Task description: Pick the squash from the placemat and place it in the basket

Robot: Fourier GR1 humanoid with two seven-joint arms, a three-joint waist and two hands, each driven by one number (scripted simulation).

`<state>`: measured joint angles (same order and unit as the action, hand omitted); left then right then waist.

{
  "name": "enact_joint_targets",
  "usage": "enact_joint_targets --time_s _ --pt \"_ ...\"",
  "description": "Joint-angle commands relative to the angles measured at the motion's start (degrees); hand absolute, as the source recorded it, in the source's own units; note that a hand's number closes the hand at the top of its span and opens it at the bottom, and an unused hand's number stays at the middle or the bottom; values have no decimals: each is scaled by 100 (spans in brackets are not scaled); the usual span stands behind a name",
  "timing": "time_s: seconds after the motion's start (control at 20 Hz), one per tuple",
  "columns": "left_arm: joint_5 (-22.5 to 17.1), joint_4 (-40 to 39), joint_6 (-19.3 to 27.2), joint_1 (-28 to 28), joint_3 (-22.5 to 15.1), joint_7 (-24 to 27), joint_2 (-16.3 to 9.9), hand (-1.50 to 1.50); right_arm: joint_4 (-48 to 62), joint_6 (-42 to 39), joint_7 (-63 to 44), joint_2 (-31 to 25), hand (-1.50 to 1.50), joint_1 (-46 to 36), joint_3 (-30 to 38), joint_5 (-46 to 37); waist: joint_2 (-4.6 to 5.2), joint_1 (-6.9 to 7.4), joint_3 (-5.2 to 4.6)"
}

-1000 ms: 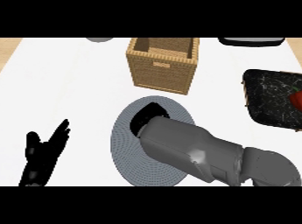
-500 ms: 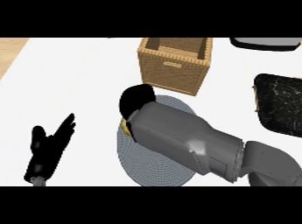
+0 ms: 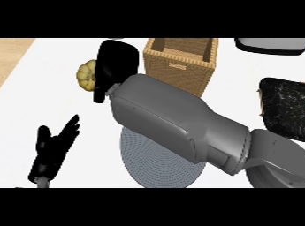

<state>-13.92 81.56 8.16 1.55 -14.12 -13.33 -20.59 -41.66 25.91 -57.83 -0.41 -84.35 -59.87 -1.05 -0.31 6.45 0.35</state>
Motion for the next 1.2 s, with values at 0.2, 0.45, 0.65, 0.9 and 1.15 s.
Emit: enact_joint_targets --time_s 0.2,0.45,0.65,0.9,1.15 --pt "-58 -215 -110 166 44 -118 -89 0 544 2341 -1134 39 150 -1140 516 -637 10 -66 -69" --pt "-22 -206 -3 101 82 -196 -37 0 1165 2223 -1737 39 150 -1912 524 -799 7 -205 -73" --pt "-7 -168 19 354 107 -77 -30 0 1538 2389 -1873 39 150 -2146 625 -866 13 -273 -66" --pt "56 -240 109 174 152 -93 56 0 2219 2103 -1720 40 150 -2538 894 -772 80 -365 -64" --pt "36 -18 28 482 137 27 54 0 2609 2067 -1375 40 150 -2252 1011 -726 87 -376 -55"
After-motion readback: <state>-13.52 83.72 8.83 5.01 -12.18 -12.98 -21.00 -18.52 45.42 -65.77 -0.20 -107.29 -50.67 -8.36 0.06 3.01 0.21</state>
